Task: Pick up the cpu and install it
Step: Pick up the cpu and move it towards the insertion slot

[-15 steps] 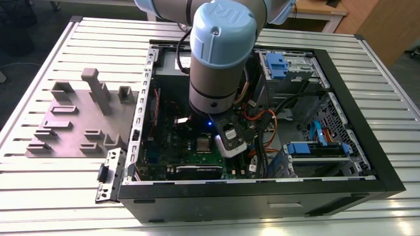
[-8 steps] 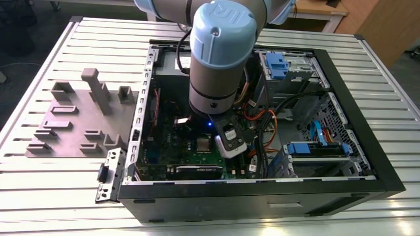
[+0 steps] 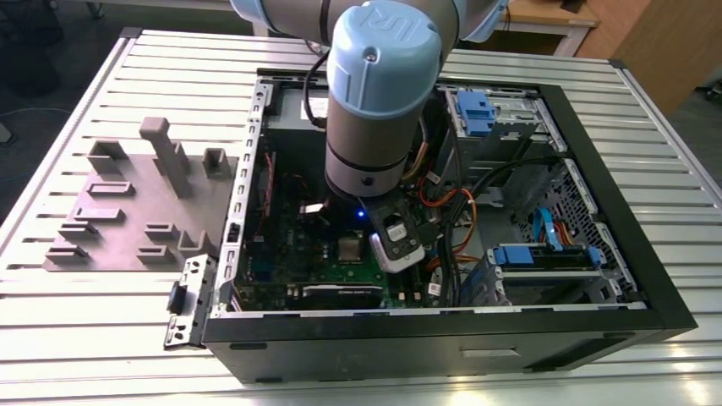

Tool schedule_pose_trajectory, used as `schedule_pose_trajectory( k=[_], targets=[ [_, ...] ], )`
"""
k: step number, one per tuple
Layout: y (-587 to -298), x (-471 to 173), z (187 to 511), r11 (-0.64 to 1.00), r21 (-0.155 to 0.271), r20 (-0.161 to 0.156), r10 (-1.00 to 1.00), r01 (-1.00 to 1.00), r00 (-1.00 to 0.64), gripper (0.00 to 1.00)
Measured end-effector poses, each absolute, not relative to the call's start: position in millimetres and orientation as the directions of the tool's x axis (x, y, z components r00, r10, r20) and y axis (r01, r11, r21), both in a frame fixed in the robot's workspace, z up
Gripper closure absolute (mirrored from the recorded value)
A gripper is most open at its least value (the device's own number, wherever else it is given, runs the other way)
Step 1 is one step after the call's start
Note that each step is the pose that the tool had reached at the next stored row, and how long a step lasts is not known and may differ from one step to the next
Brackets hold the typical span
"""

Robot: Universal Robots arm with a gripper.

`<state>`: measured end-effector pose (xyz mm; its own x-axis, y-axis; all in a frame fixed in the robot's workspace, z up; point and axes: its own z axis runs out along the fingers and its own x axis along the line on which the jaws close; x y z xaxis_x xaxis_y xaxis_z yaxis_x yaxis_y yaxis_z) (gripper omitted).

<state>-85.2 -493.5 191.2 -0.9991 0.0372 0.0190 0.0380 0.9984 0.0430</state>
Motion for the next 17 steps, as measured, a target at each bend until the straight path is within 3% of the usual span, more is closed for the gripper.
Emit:
schedule_pose_trajectory(
  k=[17],
  targets=[
    [-493.5, -85.1, 189.1, 0.998, 0.043, 0.016, 0.039, 0.039, -0.999, 0.57]
  ],
)
